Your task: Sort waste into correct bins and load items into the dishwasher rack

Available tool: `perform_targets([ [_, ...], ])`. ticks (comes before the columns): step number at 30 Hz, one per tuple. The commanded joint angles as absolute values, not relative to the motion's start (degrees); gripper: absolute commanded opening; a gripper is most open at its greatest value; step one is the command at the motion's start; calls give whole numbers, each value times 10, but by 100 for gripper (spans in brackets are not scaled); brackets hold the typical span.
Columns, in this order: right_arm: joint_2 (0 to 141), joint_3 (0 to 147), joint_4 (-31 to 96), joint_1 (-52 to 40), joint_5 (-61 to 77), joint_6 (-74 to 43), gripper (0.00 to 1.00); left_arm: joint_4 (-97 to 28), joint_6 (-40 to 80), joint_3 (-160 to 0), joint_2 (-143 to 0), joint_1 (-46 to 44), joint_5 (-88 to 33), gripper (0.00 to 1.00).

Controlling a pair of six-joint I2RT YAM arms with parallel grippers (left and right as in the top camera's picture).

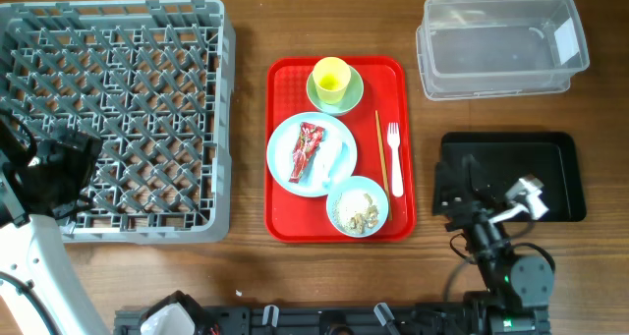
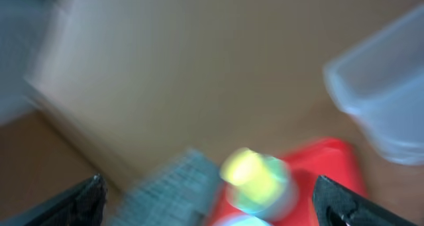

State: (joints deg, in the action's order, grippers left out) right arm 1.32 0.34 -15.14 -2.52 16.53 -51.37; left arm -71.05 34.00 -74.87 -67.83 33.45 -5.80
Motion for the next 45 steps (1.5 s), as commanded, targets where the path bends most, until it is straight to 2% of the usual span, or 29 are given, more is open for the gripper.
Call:
perform_targets([
  [1,12,6,-335,-24,161,-633,100,-711,350,-762,-674,338,-50,100],
  [3,23,42,-365,-24,136,-584,100,-711,350,-762,-674,338,-50,100],
  [5,51,100,-309,-24,143,-512,100,-711,350,-762,-674,338,-50,100],
  [9,189,291,-87,-24,234,-321,100,-711,350,-762,-674,338,-50,100],
  [11,355,501,137,-24,294,-220,100,-711,350,-762,-674,338,-50,100],
  [15,498,699,356,-36,296,-159,100,-711,350,-762,-674,338,-50,100],
  [17,540,755,410,-59,287,-144,100,-711,350,-762,-674,338,-50,100],
  [22,610,795,449,-140,235,-125,100,-711,350,-762,-674,338,-50,100],
  [33,798,827,499,-259,270,-112,100,-711,350,-762,-674,338,-50,100],
  [38,867,824,498,-259,278,-309,100,-711,350,-762,-674,338,-50,100],
  [45,957,824,497,-258,252,-371,100,-711,350,-762,-674,338,-50,100],
])
